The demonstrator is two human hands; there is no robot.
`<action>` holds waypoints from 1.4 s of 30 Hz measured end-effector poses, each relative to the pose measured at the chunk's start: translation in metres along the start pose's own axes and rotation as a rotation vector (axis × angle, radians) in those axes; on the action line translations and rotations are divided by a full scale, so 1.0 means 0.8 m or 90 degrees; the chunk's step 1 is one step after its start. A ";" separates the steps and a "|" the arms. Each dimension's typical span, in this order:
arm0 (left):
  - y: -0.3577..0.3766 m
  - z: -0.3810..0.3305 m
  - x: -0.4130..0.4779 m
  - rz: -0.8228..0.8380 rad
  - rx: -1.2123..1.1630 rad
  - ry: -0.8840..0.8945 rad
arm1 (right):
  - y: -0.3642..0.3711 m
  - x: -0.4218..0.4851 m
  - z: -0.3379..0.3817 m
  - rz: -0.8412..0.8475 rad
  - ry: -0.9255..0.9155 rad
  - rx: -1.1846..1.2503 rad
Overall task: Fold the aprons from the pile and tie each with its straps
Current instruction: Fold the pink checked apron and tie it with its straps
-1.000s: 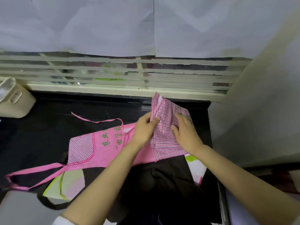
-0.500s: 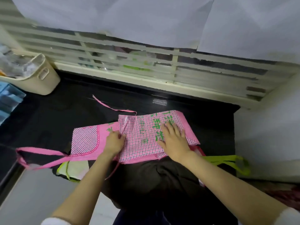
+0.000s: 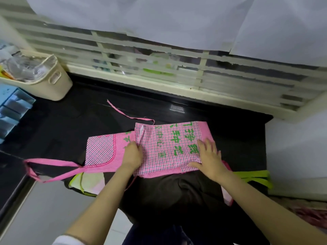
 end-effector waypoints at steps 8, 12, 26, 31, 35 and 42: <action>0.010 0.000 0.001 -0.031 0.012 0.022 | -0.029 0.040 -0.040 -0.043 0.178 0.254; 0.017 0.000 -0.002 -0.035 0.001 0.021 | -0.021 0.040 -0.055 0.023 0.168 0.197; 0.116 -0.155 -0.063 0.098 -0.117 0.142 | -0.123 0.019 -0.204 -0.235 0.278 0.116; 0.140 -0.169 -0.070 0.135 -0.106 0.144 | -0.118 -0.001 -0.198 -0.314 0.227 0.039; 0.128 -0.171 -0.067 0.143 -0.144 0.154 | -0.082 0.003 -0.148 -0.229 0.068 0.113; 0.064 -0.135 -0.045 0.061 -0.205 0.166 | -0.058 0.017 -0.069 -0.205 -0.081 0.102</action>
Point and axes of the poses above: each hand's wrist, its own x-axis towards the middle knuckle, its own y-axis out of the palm, z = x × y, the point moved 3 cm from there along x, towards the middle knuckle, and after that the axes turned 15 degrees about -z, right-handed, at the moved point
